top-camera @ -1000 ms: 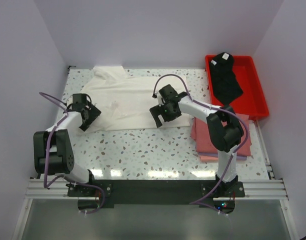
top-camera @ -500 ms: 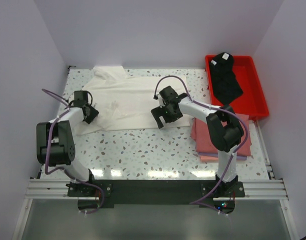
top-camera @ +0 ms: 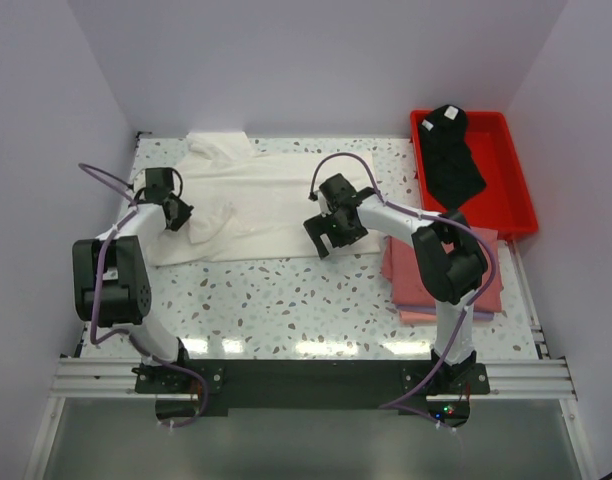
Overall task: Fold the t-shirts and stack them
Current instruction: Fold the tshirt
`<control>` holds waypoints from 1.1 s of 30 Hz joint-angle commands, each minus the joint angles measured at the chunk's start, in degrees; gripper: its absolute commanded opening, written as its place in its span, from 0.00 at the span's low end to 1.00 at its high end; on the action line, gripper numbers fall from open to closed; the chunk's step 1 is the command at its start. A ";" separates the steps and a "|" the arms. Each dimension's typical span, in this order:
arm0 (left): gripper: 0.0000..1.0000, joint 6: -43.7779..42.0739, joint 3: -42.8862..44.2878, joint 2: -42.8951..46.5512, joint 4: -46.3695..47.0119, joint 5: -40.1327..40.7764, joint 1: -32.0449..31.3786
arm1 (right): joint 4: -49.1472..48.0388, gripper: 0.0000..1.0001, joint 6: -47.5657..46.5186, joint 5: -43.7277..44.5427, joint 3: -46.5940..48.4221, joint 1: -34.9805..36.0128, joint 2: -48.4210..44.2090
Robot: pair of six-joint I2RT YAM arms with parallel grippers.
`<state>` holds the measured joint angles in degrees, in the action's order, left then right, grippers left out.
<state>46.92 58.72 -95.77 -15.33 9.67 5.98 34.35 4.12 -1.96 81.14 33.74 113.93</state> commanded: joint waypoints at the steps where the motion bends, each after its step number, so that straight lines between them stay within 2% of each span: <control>1: 0.00 -1.21 4.12 -1.61 2.24 1.05 0.53 | 0.54 0.99 0.63 1.78 1.03 0.10 -0.29; 21: 0.00 -4.73 18.44 -14.27 -0.04 -1.15 2.20 | 2.04 0.99 -0.16 4.24 2.70 -0.07 1.64; 23: 0.07 -3.41 19.15 -14.80 -2.07 0.08 2.46 | 2.04 0.99 -0.08 4.07 2.88 -0.07 1.56; 27: 0.12 -1.22 20.12 -14.98 -2.16 0.35 3.77 | 2.04 0.99 0.01 4.15 2.70 -0.07 1.30; 30: 0.23 -0.42 23.01 -15.94 -3.30 0.26 4.48 | 2.13 0.99 0.01 4.15 2.53 -0.07 0.94; 33: 0.40 -0.60 26.88 -17.43 -5.14 -1.49 5.36 | 1.95 0.99 0.01 4.33 2.35 -0.07 0.51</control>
<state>45.58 80.55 -112.49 -19.88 8.62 9.96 35.81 4.08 1.02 82.02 33.74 115.04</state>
